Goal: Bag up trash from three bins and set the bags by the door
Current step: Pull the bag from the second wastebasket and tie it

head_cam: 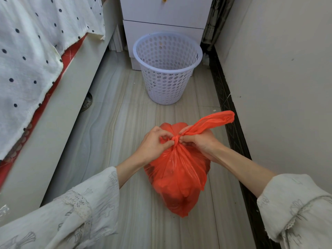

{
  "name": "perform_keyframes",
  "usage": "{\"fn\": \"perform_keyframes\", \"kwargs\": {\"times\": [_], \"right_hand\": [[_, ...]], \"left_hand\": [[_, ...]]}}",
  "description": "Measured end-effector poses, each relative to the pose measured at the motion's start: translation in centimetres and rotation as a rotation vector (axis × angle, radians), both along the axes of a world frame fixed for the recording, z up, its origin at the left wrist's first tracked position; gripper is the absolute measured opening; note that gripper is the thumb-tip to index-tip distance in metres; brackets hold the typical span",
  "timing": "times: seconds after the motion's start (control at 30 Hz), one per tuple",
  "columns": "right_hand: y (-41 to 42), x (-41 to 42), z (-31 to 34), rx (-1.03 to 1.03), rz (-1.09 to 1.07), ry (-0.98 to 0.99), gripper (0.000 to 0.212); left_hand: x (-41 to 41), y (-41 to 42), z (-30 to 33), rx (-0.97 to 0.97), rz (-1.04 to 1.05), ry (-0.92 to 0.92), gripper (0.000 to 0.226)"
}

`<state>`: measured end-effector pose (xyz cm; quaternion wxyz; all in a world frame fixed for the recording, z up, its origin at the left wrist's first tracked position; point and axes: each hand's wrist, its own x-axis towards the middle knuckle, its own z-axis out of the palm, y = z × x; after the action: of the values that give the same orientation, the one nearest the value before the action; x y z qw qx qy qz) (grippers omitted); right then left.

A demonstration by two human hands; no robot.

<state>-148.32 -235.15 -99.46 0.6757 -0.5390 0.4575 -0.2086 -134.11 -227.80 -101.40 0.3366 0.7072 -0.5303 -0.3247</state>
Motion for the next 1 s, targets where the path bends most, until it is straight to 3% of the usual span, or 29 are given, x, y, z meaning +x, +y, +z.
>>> {"fn": "perform_keyframes", "kwargs": {"times": [0.13,0.23,0.33,0.4,0.63,0.77,1.0], "right_hand": [[-0.5,-0.4,0.6,0.125,0.080,-0.032,0.009],[-0.7,-0.6,0.6,0.155,0.070,-0.021,0.010],[-0.6,0.1,0.4,0.118,0.012,0.070,0.013],[-0.7,0.4,0.4,0.057,0.005,0.154,0.013],[-2.7,-0.3,0.2,-0.176,-0.106,0.410,0.013],[-4.0,-0.7,0.1,-0.249,-0.181,0.480,0.030],[-4.9,-1.6,0.2,-0.147,-0.319,0.444,0.026]], "left_hand": [[0.1,0.1,0.2,-0.067,-0.012,-0.058,0.005],[0.4,0.3,0.7,-0.099,-0.100,-0.315,0.006],[0.7,0.4,1.0,-0.149,-0.189,-0.628,0.026],[0.7,0.4,1.1,-0.172,-0.222,-0.712,0.027],[0.1,0.1,2.3,-0.152,-0.356,-0.628,0.019],[-0.8,-0.1,2.5,-0.123,-0.404,-0.520,0.020],[-2.4,-1.1,4.1,-0.109,-0.489,-0.414,0.021]]}}
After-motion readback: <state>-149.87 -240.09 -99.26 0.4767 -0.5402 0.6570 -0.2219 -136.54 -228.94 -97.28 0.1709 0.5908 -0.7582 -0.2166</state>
